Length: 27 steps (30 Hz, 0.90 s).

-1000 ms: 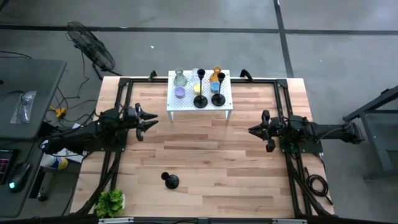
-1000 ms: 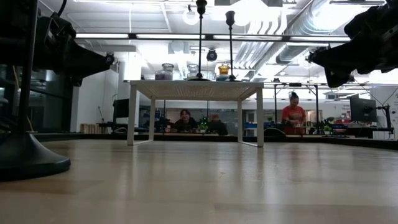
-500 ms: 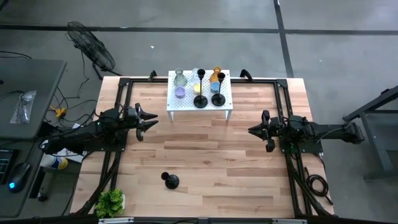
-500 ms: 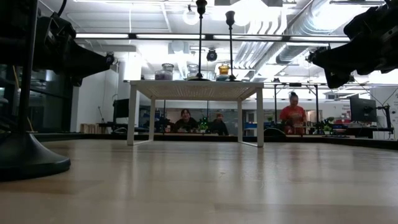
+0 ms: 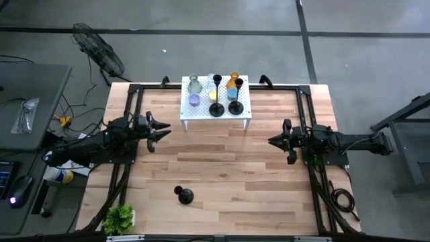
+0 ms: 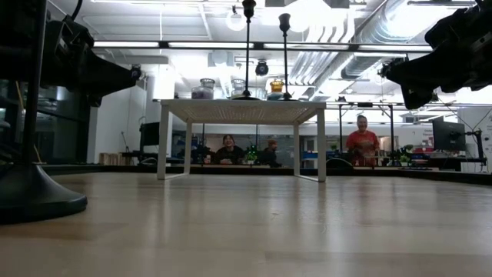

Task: Pick & Place candle stick holders
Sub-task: Put the black candle holder on the shelf aligned with the other black candle holders

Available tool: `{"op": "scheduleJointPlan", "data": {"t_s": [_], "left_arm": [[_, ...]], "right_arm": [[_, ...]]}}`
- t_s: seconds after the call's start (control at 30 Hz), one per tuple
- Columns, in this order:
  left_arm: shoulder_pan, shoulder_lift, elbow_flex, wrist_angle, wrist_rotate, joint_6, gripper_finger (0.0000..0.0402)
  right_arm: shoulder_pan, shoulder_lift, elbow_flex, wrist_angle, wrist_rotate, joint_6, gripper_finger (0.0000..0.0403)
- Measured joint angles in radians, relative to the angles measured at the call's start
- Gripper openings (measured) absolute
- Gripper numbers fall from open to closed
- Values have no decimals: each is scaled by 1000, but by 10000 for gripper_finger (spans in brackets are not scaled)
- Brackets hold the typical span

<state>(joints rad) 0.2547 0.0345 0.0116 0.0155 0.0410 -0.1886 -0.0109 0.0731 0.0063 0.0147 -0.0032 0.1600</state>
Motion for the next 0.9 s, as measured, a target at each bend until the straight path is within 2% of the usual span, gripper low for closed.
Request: {"op": "scheduleJointPlan", "data": {"t_s": [0.37,0.6,0.77,0.9], "left_arm": [[0,0,0,3,7,-38,134],[0,0,23,3,96,-77,134],[0,15,80,7,115,17,134],[0,54,129,3,156,33,134]], "right_arm": [[0,0,0,0,0,0,42],[0,0,-1,1,0,0,42],[0,0,-1,1,0,0,42],[0,0,-1,1,0,0,42]]}}
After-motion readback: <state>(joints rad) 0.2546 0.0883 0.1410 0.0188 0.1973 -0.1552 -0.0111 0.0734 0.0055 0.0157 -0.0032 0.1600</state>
